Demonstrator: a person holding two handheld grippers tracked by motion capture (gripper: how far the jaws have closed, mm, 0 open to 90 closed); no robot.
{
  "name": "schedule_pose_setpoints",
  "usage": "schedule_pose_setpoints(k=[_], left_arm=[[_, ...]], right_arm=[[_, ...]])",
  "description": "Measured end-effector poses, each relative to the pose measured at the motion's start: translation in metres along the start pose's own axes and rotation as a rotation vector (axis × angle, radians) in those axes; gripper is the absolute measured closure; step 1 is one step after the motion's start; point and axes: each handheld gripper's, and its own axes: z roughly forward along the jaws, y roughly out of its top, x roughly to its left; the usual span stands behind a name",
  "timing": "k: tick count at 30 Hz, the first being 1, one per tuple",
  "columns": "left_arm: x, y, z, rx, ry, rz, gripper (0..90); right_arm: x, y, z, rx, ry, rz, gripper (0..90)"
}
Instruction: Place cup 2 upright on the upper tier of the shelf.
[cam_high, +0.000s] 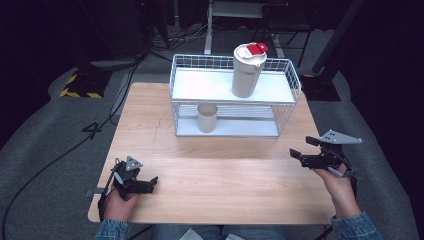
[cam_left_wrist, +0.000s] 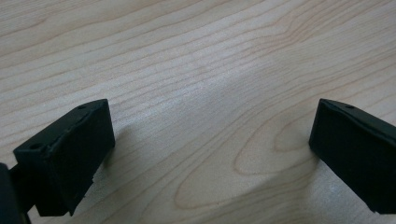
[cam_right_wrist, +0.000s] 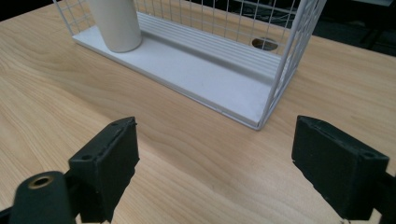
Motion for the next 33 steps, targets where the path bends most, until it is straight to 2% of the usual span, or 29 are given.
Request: schedule_pose_setpoints(k=[5, 10, 18, 23, 26, 33], left_arm=[[0.0, 0.0, 0.0, 0.0, 0.0, -0.001, 0.7], [0.0, 0.0, 0.0, 0.0, 0.0, 0.0, 0.7], [0.0, 0.0, 0.0, 0.0, 0.0, 0.0, 0.7], [0.0, 0.0, 0.0, 0.0, 0.0, 0.0, 0.7], [0.0, 0.0, 0.0, 0.0, 0.0, 0.0, 0.7], [0.0, 0.0, 0.0, 0.0, 0.0, 0.0, 0.7]], right_arm=[[-0.001, -0.014, 0.003, 0.038, -0.018, -0.003, 15.1], [-0.001, -0.029, 0.008, 0.037, -0.024, 0.036, 15.1], [0.004, -0.048, 0.022, 0.046, -0.021, 0.049, 15.1], [0.009, -0.057, 0.03, 0.072, -0.018, 0.028, 15.1], [0.011, -0.06, 0.033, 0.082, -0.022, 0.034, 15.1], [0.015, -0.07, 0.043, 0.153, -0.048, -0.009, 15.1]])
